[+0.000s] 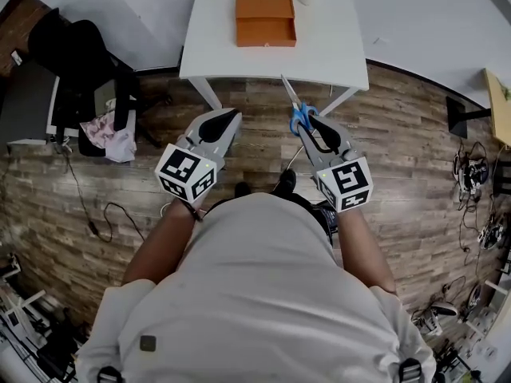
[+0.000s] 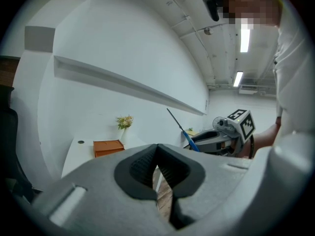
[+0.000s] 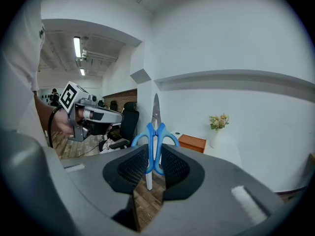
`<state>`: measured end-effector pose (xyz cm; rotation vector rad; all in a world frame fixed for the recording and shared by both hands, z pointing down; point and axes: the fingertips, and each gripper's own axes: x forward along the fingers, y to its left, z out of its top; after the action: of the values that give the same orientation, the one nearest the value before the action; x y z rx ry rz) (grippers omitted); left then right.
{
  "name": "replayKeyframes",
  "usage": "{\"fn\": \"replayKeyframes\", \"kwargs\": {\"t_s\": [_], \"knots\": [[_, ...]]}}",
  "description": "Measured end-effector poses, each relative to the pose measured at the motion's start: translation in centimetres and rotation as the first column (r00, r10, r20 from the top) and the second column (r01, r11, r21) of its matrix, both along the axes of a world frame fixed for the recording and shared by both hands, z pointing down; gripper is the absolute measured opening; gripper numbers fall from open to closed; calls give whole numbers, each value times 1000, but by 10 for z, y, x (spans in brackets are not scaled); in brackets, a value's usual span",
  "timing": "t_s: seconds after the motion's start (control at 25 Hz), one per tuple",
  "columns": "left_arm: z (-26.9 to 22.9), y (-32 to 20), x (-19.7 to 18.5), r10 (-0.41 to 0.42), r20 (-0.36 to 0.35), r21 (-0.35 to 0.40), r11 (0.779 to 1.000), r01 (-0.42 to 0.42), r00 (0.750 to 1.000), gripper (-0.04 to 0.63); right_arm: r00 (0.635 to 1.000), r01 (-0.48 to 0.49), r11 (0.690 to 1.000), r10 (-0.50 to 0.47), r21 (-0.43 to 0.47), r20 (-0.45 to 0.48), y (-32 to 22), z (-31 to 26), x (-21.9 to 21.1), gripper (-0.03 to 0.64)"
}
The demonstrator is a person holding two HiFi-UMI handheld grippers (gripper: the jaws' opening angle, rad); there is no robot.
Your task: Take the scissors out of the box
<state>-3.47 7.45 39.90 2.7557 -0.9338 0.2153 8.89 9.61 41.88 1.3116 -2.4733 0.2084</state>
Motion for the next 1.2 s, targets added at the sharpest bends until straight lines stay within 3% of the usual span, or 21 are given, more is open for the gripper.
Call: {"fn": "replayKeyframes", "kwargs": {"t_s": [0.52, 1.2], "knots": [[6, 16, -40, 68, -9, -5, 998, -68, 998, 3, 999, -48, 999, 48, -2, 9, 28, 3, -45, 98], [9, -1, -55, 45, -23, -12, 999, -46, 999, 3, 999, -32, 999, 32, 20, 25, 18, -3, -59, 98]]}}
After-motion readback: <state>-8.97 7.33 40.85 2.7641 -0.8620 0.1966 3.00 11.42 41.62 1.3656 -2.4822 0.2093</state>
